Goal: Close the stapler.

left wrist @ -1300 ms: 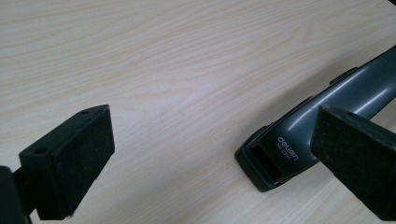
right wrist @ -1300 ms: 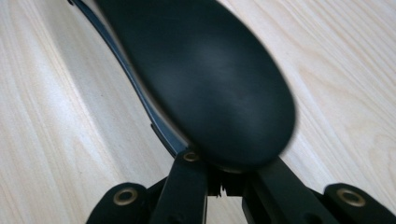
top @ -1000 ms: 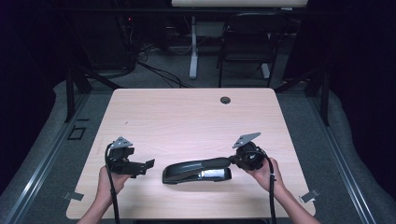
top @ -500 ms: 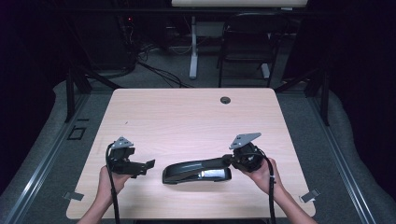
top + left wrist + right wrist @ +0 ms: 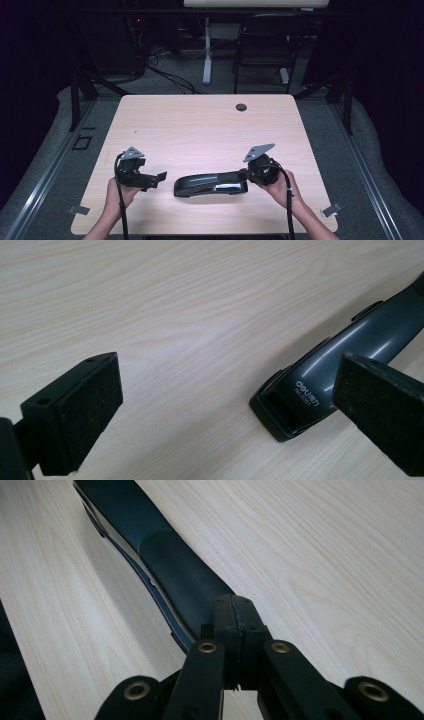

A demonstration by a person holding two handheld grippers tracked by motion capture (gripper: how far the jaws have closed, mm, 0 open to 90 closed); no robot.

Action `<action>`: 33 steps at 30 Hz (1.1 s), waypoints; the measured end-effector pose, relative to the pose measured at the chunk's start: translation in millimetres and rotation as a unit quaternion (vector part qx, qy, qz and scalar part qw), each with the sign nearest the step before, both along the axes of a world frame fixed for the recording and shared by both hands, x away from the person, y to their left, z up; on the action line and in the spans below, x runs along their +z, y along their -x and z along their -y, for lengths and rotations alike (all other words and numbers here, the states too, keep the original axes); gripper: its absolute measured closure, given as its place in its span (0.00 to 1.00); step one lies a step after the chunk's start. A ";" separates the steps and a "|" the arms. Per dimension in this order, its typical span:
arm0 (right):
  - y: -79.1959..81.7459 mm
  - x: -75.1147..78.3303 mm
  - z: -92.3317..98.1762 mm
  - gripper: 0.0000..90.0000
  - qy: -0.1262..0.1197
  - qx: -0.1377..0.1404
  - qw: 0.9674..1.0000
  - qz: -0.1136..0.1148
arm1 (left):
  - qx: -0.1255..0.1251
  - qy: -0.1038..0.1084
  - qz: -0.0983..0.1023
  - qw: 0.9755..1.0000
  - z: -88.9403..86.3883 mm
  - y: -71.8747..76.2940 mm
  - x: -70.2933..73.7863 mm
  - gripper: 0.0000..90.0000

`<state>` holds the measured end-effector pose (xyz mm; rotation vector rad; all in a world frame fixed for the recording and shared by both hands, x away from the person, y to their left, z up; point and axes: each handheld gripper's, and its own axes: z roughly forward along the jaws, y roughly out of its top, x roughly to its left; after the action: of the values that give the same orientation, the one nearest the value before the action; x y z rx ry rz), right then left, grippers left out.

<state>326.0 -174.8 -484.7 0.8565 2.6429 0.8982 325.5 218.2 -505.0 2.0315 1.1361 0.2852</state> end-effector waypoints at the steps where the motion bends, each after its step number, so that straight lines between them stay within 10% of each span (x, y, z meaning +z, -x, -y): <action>1: 0.0 0.0 0.0 1.00 0.000 0.000 1.000 0.000 | -0.001 0.000 0.000 1.000 0.2 0.0 -0.1 0.00; 33: -1.5 -7.8 -0.5 1.00 0.011 -0.001 1.000 -0.007 | -0.004 -0.010 -0.005 1.000 2.8 -0.4 -1.4 0.00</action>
<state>327.4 -174.3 -492.5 0.8621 2.6582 0.8638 326.0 215.5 -506.4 2.0571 1.1365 0.2845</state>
